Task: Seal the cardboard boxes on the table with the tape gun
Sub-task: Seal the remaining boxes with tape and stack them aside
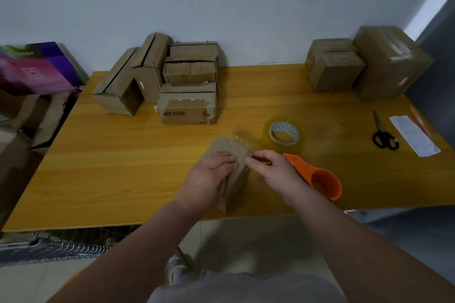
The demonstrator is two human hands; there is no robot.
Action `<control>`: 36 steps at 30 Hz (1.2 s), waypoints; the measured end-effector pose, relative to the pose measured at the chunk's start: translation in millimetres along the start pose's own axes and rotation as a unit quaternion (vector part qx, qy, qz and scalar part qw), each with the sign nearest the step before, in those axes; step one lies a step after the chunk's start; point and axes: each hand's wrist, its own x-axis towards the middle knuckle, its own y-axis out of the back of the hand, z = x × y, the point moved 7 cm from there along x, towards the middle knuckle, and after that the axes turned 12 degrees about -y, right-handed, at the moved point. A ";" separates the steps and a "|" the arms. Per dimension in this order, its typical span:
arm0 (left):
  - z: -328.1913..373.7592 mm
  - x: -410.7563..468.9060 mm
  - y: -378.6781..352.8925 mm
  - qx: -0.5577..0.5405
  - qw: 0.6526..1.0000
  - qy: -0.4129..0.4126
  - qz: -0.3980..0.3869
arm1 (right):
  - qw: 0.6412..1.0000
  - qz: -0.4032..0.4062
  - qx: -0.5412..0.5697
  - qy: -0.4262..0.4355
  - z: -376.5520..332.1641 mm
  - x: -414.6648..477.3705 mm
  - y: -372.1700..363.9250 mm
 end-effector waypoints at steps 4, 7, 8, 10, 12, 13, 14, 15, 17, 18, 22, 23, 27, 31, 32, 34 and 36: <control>-1.3 0.2 0.5 -0.001 1.000 -0.006 0.003 | 1.000 -0.004 0.027 -0.014 -1.7 4.8 -3.1; -2.3 1.0 0.1 -0.011 1.000 -0.010 0.009 | 1.000 0.021 0.011 -0.009 -5.5 10.4 -3.2; -2.5 0.9 -0.1 -0.011 1.000 -0.013 0.011 | 1.000 0.029 0.004 -0.003 -7.5 11.9 -4.0; -3.1 0.7 -0.1 -0.008 1.000 -0.016 0.012 | 0.999 0.043 -0.005 0.015 -12.1 14.2 -6.3; -3.0 1.0 0.2 -0.006 1.000 -0.018 0.013 | 0.997 0.062 -0.016 0.038 -16.9 15.6 -6.9; -3.0 1.1 0.1 -0.009 1.000 -0.019 0.013 | 0.996 0.073 -0.026 0.049 -19.9 15.1 -6.3; -3.1 1.6 0.0 -0.012 1.000 -0.019 0.013 | 0.994 0.085 -0.039 0.058 -22.9 14.1 -5.4; -3.3 2.2 0.2 -0.014 1.000 -0.019 0.011 | 0.992 0.097 -0.052 0.068 -25.5 13.2 -4.4; -4.0 2.4 -0.5 -0.012 1.000 -0.018 0.002 | 0.984 0.122 -0.083 0.095 -30.9 11.5 -2.6; -4.4 2.2 -0.9 -0.012 1.000 -0.019 -0.003 | 0.979 0.135 -0.102 0.113 -33.9 10.2 -2.2; -7.7 2.9 0.3 -0.038 0.999 -0.008 -0.004 | 0.937 0.200 -0.196 0.208 -44.9 2.5 -1.1; -8.4 3.9 2.8 -0.039 0.999 -0.001 0.004 | 0.927 0.214 -0.217 0.218 -45.9 0.4 -0.3; -7.7 7.4 15.7 0.011 0.999 0.000 0.048 | 0.868 0.284 -0.276 0.300 -57.5 -18.2 1.0; -18.0 6.1 24.1 0.054 0.994 0.040 0.081 | 0.710 0.287 -0.460 0.449 -63.2 -40.1 -33.0; -25.7 4.7 25.4 0.053 0.991 0.083 0.086 | 0.701 0.268 -0.479 0.456 -62.2 -42.4 -40.5; -45.5 1.3 24.2 0.000 0.980 0.181 0.083 | 0.702 0.247 -0.504 0.438 -55.1 -42.3 -50.4; -58.7 0.9 12.4 -0.114 0.967 0.229 0.023 | 0.710 0.234 -0.534 0.395 -48.5 -38.9 -55.9</control>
